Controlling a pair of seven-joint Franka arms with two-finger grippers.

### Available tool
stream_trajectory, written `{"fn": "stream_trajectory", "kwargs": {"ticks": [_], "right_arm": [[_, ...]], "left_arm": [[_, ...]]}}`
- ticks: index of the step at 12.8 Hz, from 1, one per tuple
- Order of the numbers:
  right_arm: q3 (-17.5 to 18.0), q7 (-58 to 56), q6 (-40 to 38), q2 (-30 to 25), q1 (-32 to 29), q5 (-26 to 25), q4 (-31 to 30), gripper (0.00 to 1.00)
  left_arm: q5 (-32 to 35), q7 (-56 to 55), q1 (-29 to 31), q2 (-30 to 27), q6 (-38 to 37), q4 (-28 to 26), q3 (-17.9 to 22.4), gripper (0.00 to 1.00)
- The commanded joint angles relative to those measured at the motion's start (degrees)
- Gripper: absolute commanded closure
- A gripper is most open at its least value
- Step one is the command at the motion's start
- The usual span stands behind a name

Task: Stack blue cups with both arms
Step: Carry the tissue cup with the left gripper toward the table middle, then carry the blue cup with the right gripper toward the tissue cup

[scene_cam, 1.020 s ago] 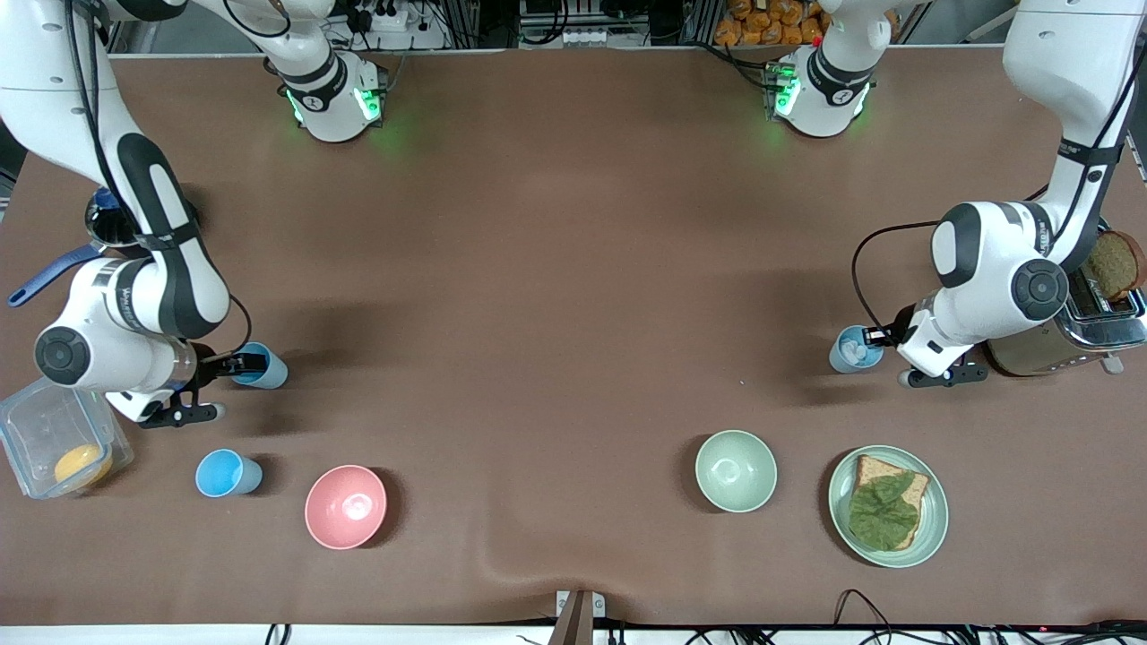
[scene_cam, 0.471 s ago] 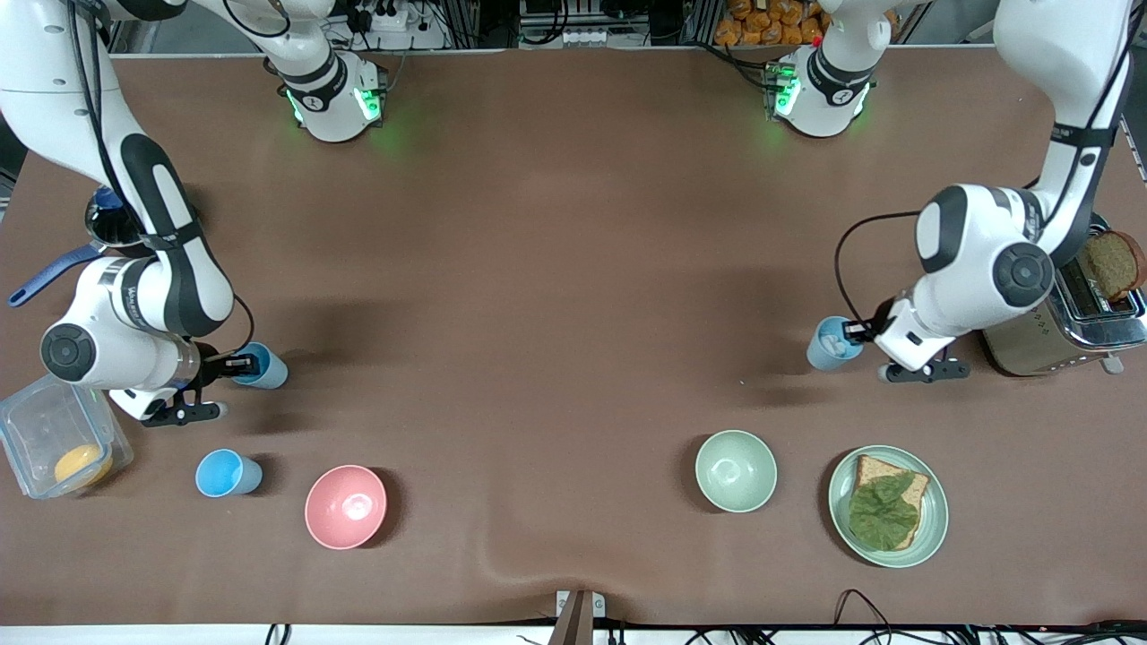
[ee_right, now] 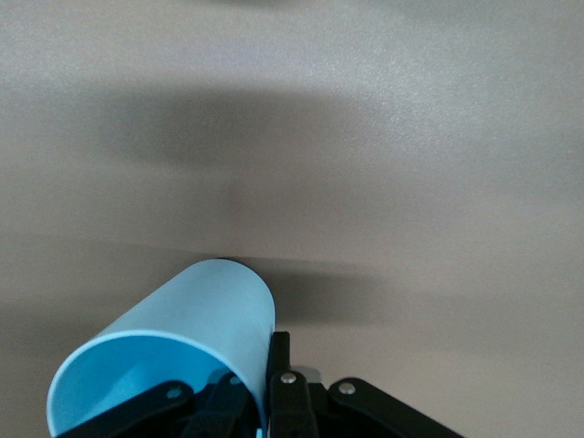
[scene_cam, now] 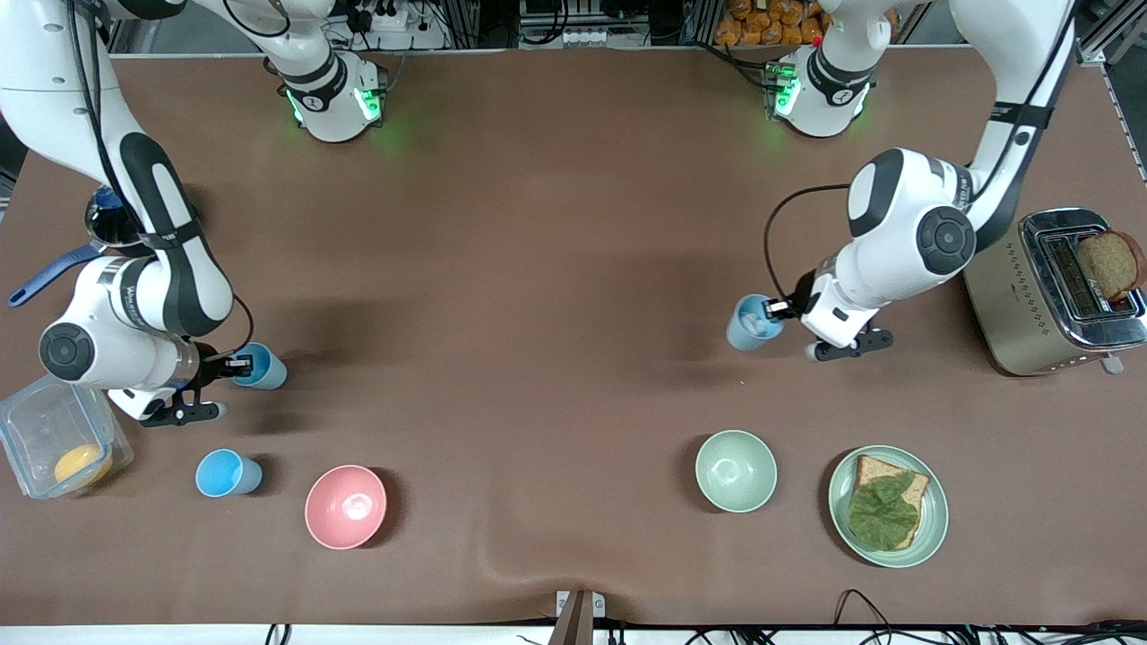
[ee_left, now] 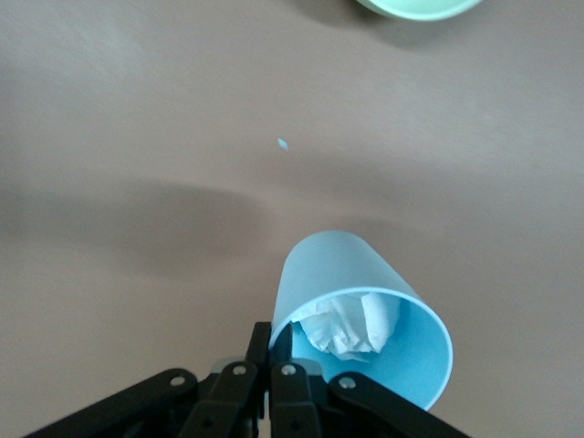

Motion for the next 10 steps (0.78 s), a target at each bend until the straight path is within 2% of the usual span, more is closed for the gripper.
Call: {"fn": "stream_trajectory", "kwargs": {"ticks": [1, 3, 6, 10], "right_arm": [[0.64, -0.22, -0.44, -3.39, -0.23, 0.4, -0.85, 1.0], [0.99, -0.22, -5.07, -4.46, 0.21, 1.1, 2.46, 1.0], [1.17, -0.14, -15.71, -4.02, 1.79, 1.19, 11.61, 1.0], [1.96, 0.13, -16.7, -4.2, 2.5, 1.28, 12.42, 1.0]], "left_arm": [[-3.33, -5.51, -2.07, 0.36, 2.12, 0.95, -1.6, 1.0], [-2.8, -11.76, -6.29, 1.24, 4.76, 1.3, -1.6, 1.0], [-2.45, -19.06, -11.47, 3.43, 9.32, 2.1, -1.43, 1.0], [0.96, -27.67, -16.32, 6.95, 15.48, 2.45, -1.25, 1.0]]}}
